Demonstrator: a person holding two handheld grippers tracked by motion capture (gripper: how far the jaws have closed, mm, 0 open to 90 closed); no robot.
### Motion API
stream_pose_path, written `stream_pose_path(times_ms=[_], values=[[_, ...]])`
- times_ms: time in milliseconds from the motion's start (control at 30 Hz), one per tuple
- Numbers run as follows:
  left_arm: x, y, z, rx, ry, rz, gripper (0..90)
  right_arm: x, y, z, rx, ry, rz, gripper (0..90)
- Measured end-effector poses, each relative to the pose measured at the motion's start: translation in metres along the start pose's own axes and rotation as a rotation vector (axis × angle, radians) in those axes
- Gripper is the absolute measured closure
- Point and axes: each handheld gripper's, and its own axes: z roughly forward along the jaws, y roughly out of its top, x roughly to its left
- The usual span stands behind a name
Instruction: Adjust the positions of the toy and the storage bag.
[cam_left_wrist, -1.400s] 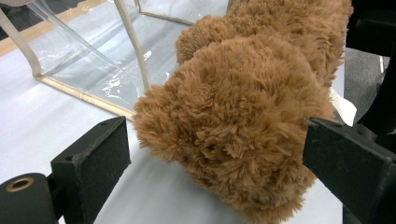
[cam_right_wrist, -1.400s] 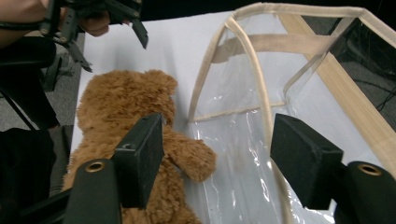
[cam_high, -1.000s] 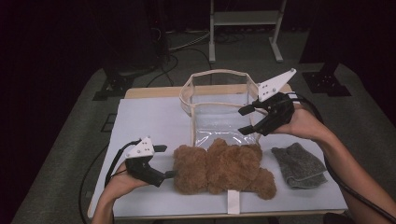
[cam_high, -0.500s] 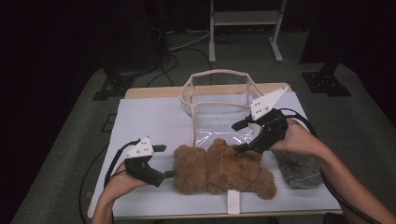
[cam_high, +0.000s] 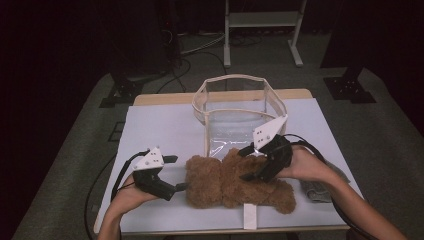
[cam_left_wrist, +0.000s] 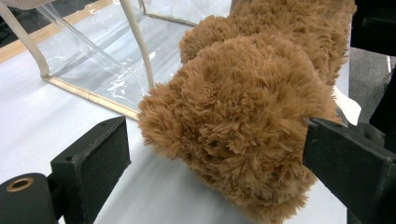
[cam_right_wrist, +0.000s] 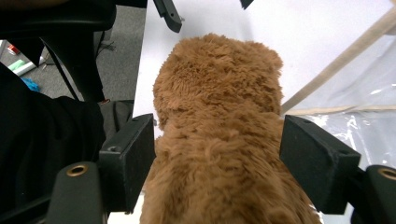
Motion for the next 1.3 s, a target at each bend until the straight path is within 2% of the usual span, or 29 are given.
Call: stream_pose_path(times_ms=[267, 467, 533, 800, 1033, 1300], values=[[0.001, 0.000, 0.000, -0.004, -0.003, 0.002, 6.3, -0.001, 0.003, 0.024, 0.051, 0.011, -0.016, 24.6], [0.000, 0.000, -0.001, -0.006, -0.004, 0.001, 6.3, -0.002, 0.004, 0.038, 0.095, -0.002, -0.036, 24.6], [0.000, 0.000, -0.002, -0.006, -0.006, 0.002, 6.3, -0.001, 0.003, 0.040, 0.107, -0.004, -0.030, 24.6], [0.000, 0.000, 0.000, -0.002, -0.008, 0.002, 6.3, -0.001, -0.003, 0.045, 0.113, -0.034, -0.036, 23.7], [0.000, -0.001, -0.001, -0.002, -0.008, -0.002, 6.3, -0.004, -0.003, 0.049, 0.125, -0.040, -0.035, 22.6], [0.001, -0.002, 0.000, 0.001, -0.010, -0.004, 6.3, -0.003, -0.011, 0.050, 0.128, -0.044, -0.002, 22.4]])
